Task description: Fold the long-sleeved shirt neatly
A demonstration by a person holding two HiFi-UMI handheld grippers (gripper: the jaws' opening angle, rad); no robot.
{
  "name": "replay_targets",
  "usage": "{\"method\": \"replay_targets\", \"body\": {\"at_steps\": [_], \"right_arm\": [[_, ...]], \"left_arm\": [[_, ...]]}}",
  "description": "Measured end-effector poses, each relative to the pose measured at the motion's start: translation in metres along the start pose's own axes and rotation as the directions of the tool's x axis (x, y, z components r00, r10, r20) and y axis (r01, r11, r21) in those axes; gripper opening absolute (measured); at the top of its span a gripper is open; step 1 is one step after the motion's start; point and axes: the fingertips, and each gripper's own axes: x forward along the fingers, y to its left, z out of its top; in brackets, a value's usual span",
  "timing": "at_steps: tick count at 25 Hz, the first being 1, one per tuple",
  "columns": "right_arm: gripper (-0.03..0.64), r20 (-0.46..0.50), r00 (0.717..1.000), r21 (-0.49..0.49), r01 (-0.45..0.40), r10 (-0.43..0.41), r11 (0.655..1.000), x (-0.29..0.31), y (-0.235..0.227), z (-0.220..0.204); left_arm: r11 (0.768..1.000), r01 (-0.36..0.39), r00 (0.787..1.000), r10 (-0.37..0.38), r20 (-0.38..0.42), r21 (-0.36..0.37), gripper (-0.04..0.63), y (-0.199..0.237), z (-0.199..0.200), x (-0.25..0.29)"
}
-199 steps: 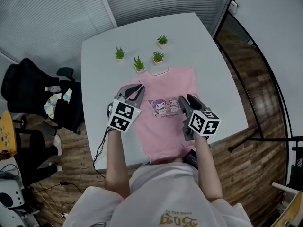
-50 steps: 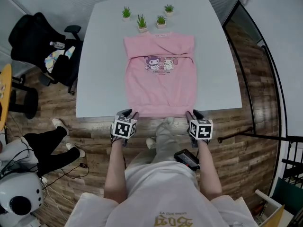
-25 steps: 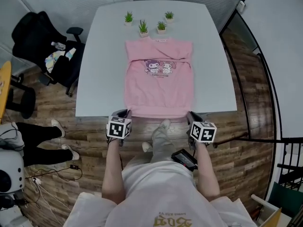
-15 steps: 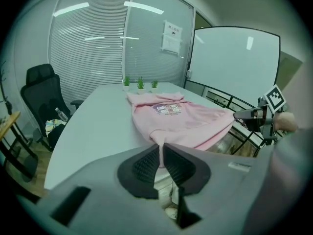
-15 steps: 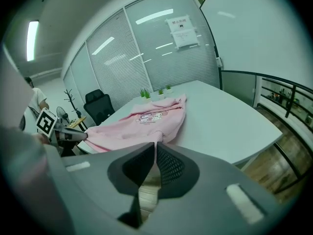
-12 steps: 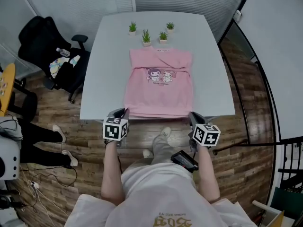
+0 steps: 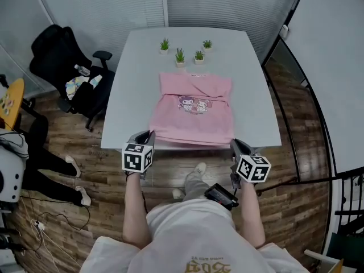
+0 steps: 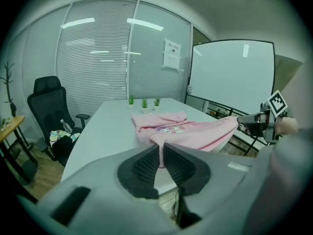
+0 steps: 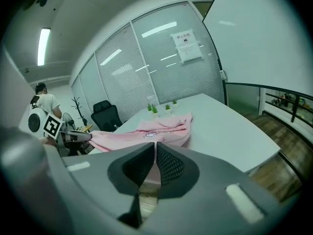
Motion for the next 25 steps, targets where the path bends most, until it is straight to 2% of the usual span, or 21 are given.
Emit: {"method": "replay_targets", "body": {"at_steps": [13, 18, 25], "right_arm": [[0.026, 0.117, 0.993, 0.039, -0.036, 0.031, 0.999, -0.029, 0.011, 0.040], [0.026, 0.145, 0.989, 0.034, -0.040, 0.035, 0.999, -0.036, 0.013, 0.050], [0.026, 0.152, 0.988, 0.040, -0.034, 0.027, 0.999, -0.035, 0.014, 0.050]], "left_arm": [[0.998, 0.045, 0.986, -0.040, 0.161, -0.031, 0.032, -0.009, 0.052, -0.034], [0.999, 0.045, 0.984, -0.041, 0.175, -0.021, 0.032, -0.012, 0.060, -0.038], [0.999, 0.047, 0.987, -0.044, 0.152, -0.017, 0.032, -0.012, 0.055, -0.033]]}}
